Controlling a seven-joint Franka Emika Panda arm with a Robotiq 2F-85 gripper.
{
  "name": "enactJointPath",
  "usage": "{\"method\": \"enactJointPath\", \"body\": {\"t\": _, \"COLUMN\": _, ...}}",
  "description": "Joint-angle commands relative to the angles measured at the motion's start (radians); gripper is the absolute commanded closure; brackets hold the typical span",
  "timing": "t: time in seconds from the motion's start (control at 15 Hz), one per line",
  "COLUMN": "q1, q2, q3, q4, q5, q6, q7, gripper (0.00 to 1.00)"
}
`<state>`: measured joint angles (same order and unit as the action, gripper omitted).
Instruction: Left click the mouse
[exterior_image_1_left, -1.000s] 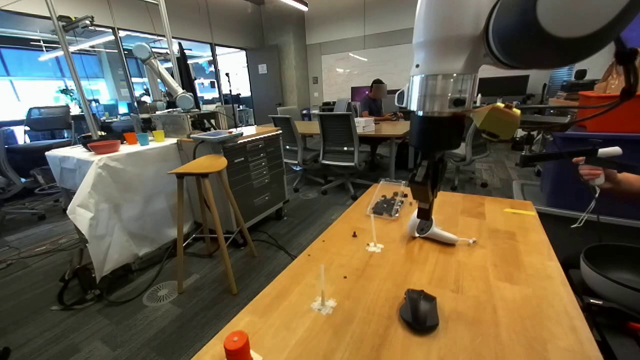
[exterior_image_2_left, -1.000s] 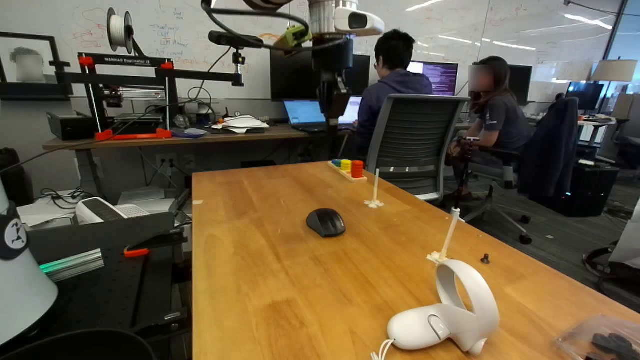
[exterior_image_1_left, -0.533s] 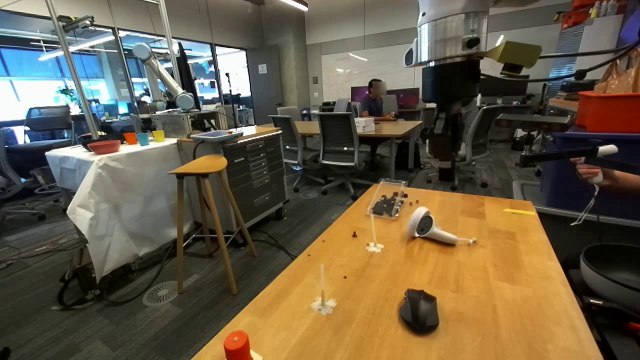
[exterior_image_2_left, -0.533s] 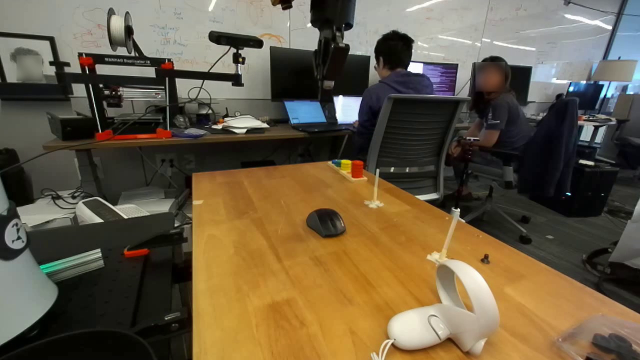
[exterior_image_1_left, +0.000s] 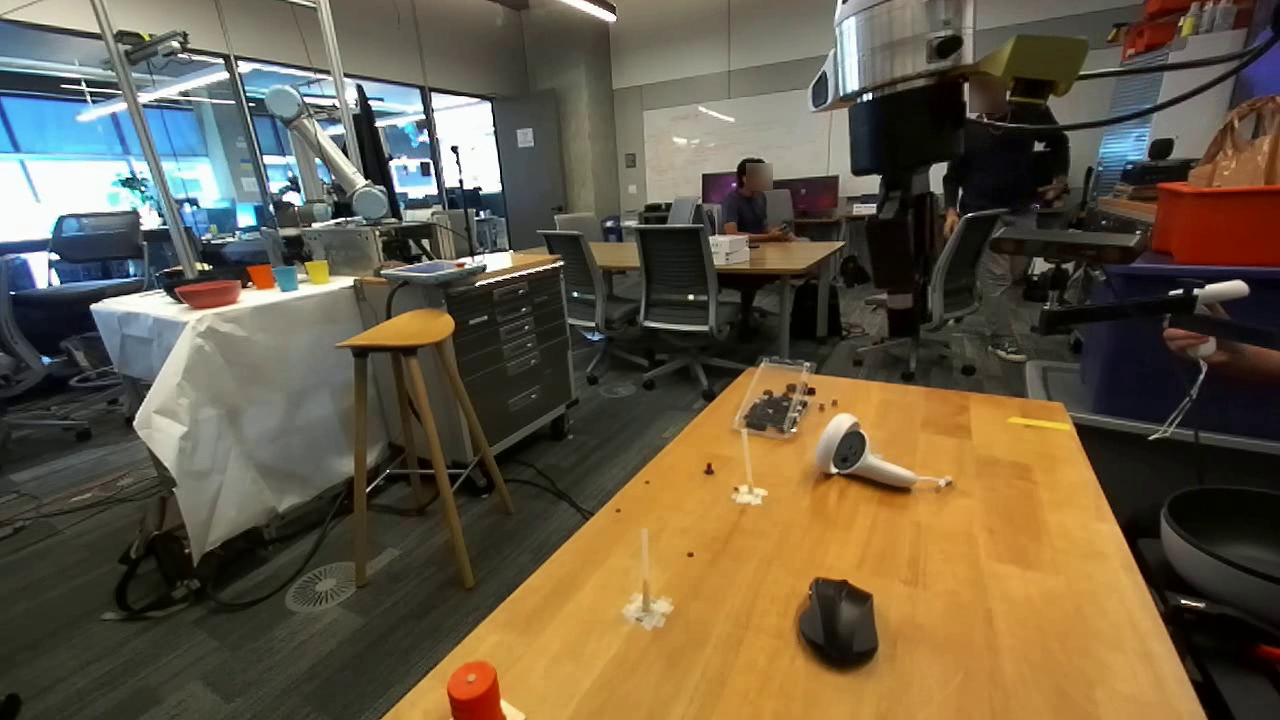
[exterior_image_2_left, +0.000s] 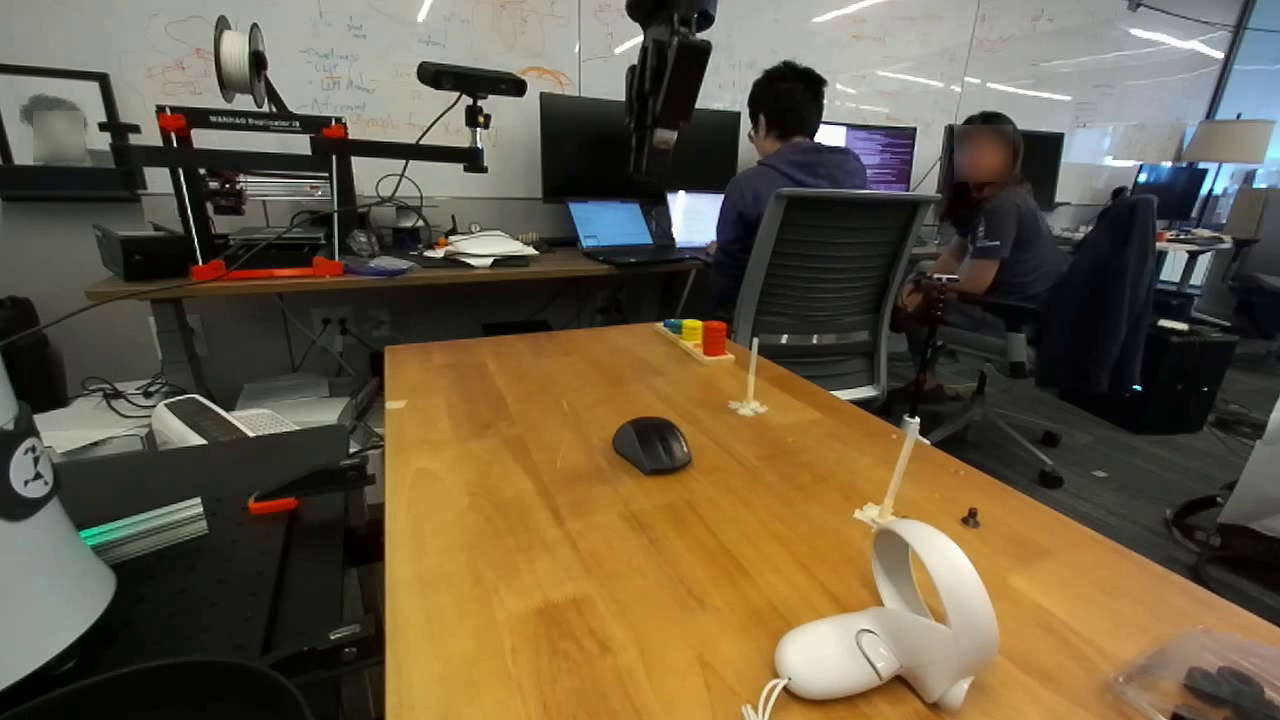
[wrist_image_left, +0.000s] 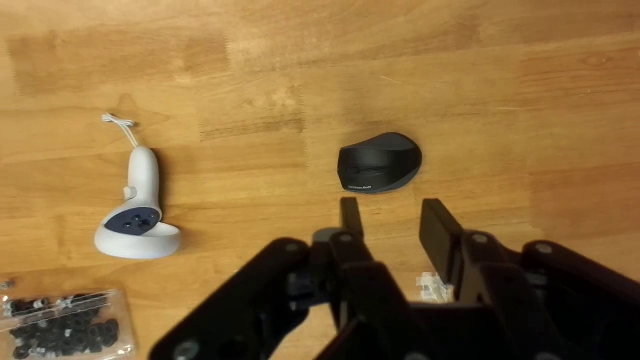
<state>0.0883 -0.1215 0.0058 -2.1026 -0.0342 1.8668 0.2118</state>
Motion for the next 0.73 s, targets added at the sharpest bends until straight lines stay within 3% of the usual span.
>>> {"method": "enactJointPath", "body": {"t": 0.0, "q1": -0.023, "q2": -0.021, "q3": 0.013, "q4": 0.029, "q5": 0.016, "q6": -0.056, "q7": -0.036, "gripper": 0.30}}
{"method": "enactJointPath", "body": {"t": 0.27, "q1": -0.027, "q2": -0.034, "q3": 0.012, "q4": 0.034, "q5": 0.013, "q6": -0.081, "q7": -0.054, "gripper": 0.00}}
{"method": "enactJointPath", "body": {"t": 0.67, "q1": -0.031, "q2": -0.031, "q3": 0.017, "q4": 0.017, "q5": 0.003, "q6": -0.078, "q7": -0.048, "gripper": 0.00}}
